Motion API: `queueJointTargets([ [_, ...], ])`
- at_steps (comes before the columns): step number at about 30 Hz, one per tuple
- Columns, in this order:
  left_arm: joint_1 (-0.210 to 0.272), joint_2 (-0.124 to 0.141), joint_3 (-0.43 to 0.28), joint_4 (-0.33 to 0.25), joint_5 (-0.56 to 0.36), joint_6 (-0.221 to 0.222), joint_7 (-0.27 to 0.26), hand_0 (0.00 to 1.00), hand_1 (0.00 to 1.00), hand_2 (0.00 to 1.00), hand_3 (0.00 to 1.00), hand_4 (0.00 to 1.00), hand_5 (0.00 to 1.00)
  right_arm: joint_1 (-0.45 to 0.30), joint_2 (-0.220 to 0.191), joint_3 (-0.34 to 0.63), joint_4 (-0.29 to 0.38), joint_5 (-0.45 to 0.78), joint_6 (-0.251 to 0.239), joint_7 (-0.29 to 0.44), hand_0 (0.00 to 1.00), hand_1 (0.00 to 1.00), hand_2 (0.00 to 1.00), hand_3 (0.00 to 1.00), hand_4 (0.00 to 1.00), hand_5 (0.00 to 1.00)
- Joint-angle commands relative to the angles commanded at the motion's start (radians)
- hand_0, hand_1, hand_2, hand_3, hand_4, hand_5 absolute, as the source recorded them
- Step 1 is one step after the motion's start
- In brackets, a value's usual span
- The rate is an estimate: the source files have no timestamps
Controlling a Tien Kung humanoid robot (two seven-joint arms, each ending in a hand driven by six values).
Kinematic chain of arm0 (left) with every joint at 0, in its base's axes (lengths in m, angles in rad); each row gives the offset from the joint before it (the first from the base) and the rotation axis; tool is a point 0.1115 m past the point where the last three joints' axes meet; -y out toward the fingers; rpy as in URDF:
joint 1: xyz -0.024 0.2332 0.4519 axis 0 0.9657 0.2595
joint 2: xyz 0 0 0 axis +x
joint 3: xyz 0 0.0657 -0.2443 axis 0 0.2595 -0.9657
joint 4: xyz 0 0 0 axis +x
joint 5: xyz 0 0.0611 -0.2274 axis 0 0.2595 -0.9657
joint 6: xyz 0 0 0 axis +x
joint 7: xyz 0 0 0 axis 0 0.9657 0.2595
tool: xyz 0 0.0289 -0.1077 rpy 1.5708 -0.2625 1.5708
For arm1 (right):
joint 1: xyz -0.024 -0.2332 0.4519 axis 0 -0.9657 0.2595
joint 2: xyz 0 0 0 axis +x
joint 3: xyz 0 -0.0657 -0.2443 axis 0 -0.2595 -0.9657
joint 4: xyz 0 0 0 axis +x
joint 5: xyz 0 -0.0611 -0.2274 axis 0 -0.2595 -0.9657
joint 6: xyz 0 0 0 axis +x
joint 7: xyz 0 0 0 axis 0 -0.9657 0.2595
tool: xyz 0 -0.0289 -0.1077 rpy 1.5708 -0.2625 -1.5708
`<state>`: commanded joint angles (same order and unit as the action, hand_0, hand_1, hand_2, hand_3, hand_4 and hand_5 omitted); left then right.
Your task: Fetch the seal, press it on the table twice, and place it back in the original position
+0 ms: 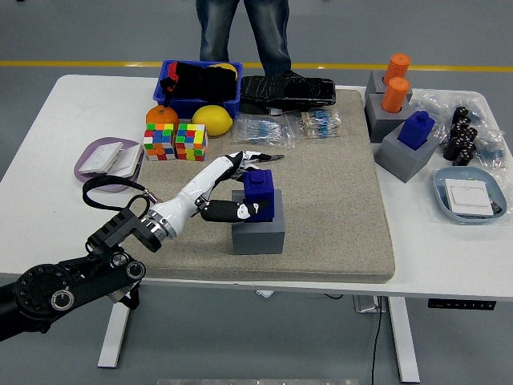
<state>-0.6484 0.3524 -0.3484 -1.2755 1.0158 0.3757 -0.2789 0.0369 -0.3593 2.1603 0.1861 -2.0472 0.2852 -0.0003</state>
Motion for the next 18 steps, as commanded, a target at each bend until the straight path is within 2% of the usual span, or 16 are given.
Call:
queueJointTargets([
  [18,-0.019,0.005,0.026,0.021,0.007,0.007,0.0,0.576,0.478,0.471,0.836,0.588,0.002,-0.003,0.0,-0.007,0.001,0.002,0.001,0.001,0.783,0.682,0.657,0.614,0.786,0.443],
])
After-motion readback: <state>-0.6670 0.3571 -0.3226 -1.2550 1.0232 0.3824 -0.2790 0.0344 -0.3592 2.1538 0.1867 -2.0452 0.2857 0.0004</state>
